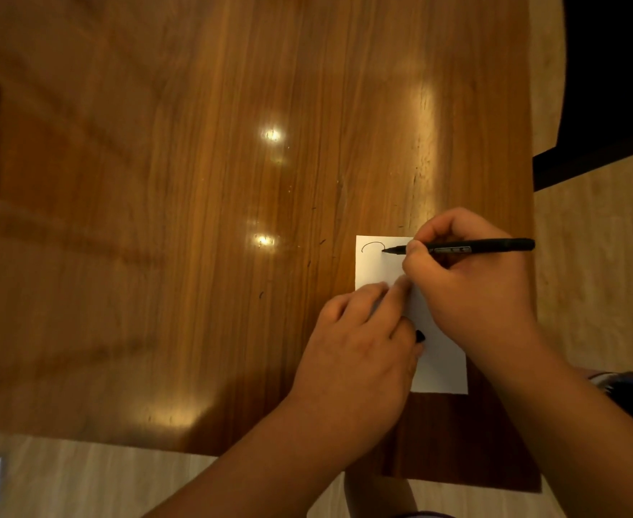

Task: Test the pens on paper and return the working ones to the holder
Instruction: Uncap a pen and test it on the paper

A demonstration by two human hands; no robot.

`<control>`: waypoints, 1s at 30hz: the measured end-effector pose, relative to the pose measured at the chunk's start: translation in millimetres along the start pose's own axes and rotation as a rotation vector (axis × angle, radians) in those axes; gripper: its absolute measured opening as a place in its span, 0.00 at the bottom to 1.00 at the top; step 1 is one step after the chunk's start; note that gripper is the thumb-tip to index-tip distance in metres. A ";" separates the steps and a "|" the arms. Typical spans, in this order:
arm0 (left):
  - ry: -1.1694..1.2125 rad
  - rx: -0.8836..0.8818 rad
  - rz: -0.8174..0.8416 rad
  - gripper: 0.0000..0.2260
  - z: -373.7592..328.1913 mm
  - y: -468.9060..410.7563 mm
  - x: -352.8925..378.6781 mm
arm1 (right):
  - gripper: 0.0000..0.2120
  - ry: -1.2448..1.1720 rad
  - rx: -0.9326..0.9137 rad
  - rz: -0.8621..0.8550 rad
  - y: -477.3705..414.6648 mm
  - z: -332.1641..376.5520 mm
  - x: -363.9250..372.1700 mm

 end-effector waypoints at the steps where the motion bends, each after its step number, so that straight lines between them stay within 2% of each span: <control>1: -0.001 0.001 -0.001 0.16 -0.4 -0.4 0.0 | 0.05 -0.003 0.000 0.004 0.2 0.4 1.5; 17: -0.019 0.009 -0.023 0.15 -7.3 -5.8 -1.7 | 0.11 -0.010 0.009 -0.097 0.3 -9.1 -14.6; 27: -0.017 0.017 0.007 0.17 -10.0 -7.3 -1.4 | 0.08 -0.007 -0.004 -0.080 5.6 -11.5 -12.3; 30: -0.019 0.024 0.018 0.15 -9.4 -6.8 -1.8 | 0.08 -0.007 0.005 -0.103 3.3 -12.0 -13.2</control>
Point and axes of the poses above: each hand's wrist, its own y-axis away from the middle knuckle, its own x-axis out of the palm, z = x × y, the point moved 10 cm from there along -y, towards the middle knuckle, and after that the axes turned 9 degrees about y, right-handed, at the moved point
